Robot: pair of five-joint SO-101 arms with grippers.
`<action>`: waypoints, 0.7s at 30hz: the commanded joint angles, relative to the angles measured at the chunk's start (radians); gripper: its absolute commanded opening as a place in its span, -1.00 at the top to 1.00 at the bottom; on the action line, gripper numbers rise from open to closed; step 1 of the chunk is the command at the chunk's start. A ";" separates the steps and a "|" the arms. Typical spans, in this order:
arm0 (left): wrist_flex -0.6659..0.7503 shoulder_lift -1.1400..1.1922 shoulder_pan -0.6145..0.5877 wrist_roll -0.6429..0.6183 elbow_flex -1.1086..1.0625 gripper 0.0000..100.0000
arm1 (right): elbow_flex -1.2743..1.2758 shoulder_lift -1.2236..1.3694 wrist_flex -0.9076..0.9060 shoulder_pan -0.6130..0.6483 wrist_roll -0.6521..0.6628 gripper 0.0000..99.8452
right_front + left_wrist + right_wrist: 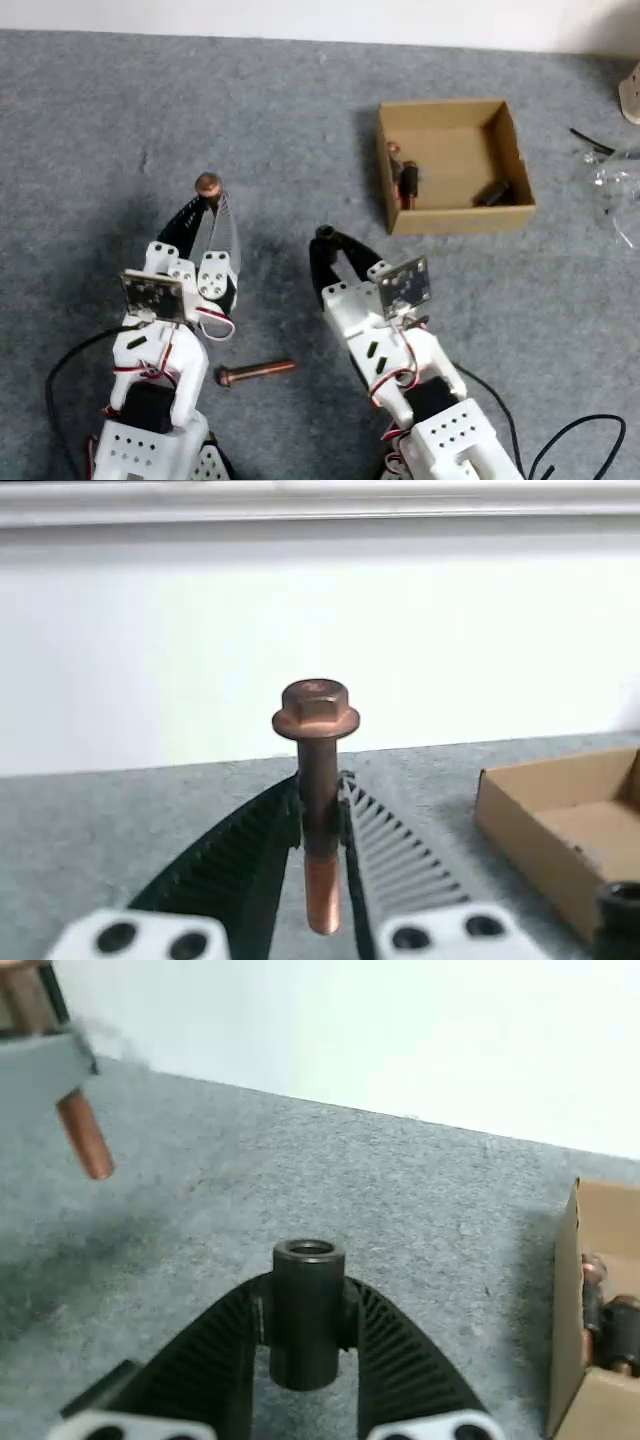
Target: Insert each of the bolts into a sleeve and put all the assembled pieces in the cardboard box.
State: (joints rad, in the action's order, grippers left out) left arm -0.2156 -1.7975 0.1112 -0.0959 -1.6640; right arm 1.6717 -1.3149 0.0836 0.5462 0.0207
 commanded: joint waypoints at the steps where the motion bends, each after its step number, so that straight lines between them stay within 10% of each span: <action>1: 0.031 -0.019 0.061 -0.172 0.074 0.98 | 0.099 -0.010 0.038 0.042 0.110 0.99; 11: 0.028 -0.019 0.182 -0.442 0.076 0.98 | 0.099 -0.013 0.008 0.076 0.169 0.99; 21: 0.081 -0.019 0.199 -0.459 0.093 0.98 | 0.099 -0.012 0.008 0.077 0.169 0.99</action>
State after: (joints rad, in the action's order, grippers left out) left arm -0.2048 -1.7975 0.2831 -0.5455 -1.6548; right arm 1.6717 -1.3149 0.0836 0.6107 0.1772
